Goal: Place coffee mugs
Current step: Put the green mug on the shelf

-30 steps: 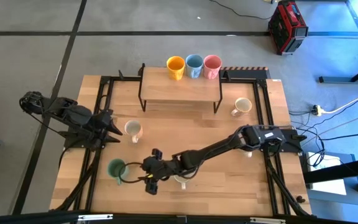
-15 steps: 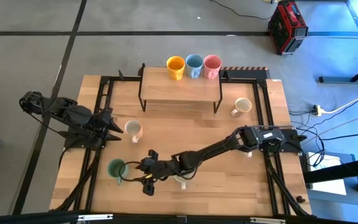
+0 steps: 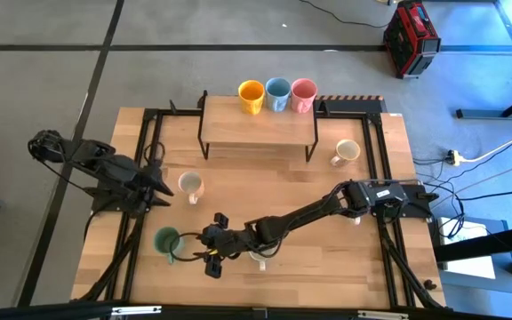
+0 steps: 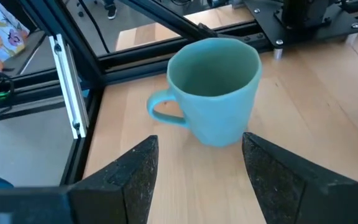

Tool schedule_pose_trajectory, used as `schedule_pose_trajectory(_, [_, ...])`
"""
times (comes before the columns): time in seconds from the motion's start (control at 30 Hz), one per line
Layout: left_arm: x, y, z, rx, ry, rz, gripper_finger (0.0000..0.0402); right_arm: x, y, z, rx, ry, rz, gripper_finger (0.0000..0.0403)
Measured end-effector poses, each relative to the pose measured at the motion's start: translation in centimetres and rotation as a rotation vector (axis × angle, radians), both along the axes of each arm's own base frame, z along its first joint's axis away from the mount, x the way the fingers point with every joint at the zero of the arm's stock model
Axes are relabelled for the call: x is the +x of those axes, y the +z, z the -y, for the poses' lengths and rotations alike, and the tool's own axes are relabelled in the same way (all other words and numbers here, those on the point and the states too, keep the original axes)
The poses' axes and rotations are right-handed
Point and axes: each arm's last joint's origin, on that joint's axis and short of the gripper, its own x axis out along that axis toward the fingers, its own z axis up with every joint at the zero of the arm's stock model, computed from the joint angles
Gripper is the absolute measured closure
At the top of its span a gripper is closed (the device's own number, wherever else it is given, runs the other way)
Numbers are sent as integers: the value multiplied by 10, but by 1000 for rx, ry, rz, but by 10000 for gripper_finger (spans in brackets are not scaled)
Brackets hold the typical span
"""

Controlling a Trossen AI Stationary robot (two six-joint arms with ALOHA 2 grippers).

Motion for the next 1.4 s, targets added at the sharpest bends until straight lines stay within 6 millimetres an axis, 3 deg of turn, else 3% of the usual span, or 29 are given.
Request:
schedule_pose_trajectory(0.43, [22, -23, 11, 39, -46, -325, 246, -3, -6, 1, -24, 3, -72, 183])
schedule_pose_trajectory(0.63, [15, -31, 9, 36, 18, -486, 246, -5, -8, 1, -28, 10, -96, 183])
schedule_pose_trajectory(1.1, [22, -63, 13, -56, 142, -614, 246, -4, -9, 5, -33, 5, -114, 183])
schedule_pose_trajectory(1.4, [31, -61, 24, -146, 47, -567, 246, -7, -12, 6, -48, 4, -154, 183])
